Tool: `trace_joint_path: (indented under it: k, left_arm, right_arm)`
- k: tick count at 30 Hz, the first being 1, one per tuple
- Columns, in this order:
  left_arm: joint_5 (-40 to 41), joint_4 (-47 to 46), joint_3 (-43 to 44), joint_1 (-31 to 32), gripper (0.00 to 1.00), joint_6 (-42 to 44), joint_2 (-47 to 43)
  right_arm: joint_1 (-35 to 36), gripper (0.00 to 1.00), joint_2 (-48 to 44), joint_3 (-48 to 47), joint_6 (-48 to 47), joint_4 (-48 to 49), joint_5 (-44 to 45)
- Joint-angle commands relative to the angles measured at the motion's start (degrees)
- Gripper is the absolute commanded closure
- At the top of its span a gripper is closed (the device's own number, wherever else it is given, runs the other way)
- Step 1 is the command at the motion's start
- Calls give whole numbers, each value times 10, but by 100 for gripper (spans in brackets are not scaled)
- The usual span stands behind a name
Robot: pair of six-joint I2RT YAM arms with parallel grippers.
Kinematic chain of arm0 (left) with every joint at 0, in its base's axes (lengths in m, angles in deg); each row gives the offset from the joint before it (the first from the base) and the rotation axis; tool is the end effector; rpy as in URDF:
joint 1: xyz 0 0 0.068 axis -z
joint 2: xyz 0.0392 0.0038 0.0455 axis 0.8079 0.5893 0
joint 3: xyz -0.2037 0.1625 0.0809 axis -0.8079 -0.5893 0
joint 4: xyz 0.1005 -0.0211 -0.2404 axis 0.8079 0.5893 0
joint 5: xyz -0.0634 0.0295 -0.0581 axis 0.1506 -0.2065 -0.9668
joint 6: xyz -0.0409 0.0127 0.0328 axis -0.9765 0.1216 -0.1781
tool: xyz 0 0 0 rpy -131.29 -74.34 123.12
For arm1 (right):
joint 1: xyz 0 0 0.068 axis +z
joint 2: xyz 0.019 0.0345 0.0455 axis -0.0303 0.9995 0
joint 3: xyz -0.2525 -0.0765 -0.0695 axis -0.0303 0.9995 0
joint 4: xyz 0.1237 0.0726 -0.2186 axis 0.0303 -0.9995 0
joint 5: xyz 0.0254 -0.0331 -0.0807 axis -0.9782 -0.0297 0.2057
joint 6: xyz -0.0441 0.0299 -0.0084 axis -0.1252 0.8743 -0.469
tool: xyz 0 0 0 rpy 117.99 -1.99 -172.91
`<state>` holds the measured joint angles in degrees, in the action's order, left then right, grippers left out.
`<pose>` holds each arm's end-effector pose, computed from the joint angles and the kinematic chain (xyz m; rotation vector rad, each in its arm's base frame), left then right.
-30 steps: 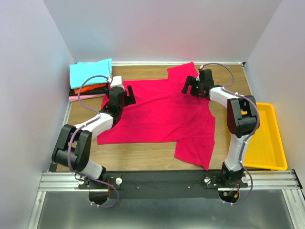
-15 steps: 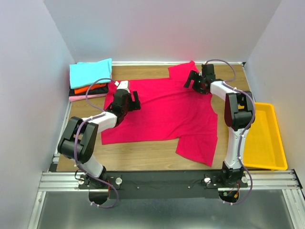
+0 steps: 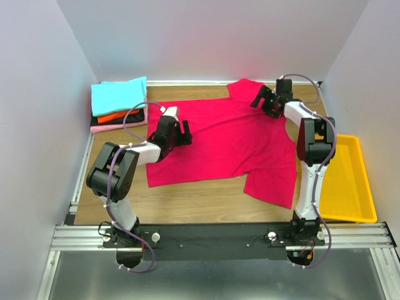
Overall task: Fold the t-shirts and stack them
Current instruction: Flatten the tshirt out
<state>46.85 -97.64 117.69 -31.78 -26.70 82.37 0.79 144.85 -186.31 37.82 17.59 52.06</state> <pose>0.3345 -0.1352 0.1628 -0.0756 2.1684 -0.4658 0.5066 0.0281 0.1623 0.4079 2.3122 0.4424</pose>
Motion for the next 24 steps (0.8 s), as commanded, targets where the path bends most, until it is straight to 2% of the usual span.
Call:
trace_joint_path:
  k: [1, 10, 18, 24]
  left_arm:
    - [-36, -16, 5, 4, 14, -14, 16]
    - [-15, -10, -22, 17, 15, -43, 12]
    - [-15, 2, 19, 17, 18, -44, 78]
    - [8, 15, 47, 17, 18, -39, 93]
  right_arm:
    - [-12, 0, 40, 0, 2, -65, 1]
    - [-16, 0, 34, 4, 4, -66, -11]
    - [-17, 0, 16, 20, 2, -65, -21]
    - [-17, 0, 14, 6, -5, -65, -30]
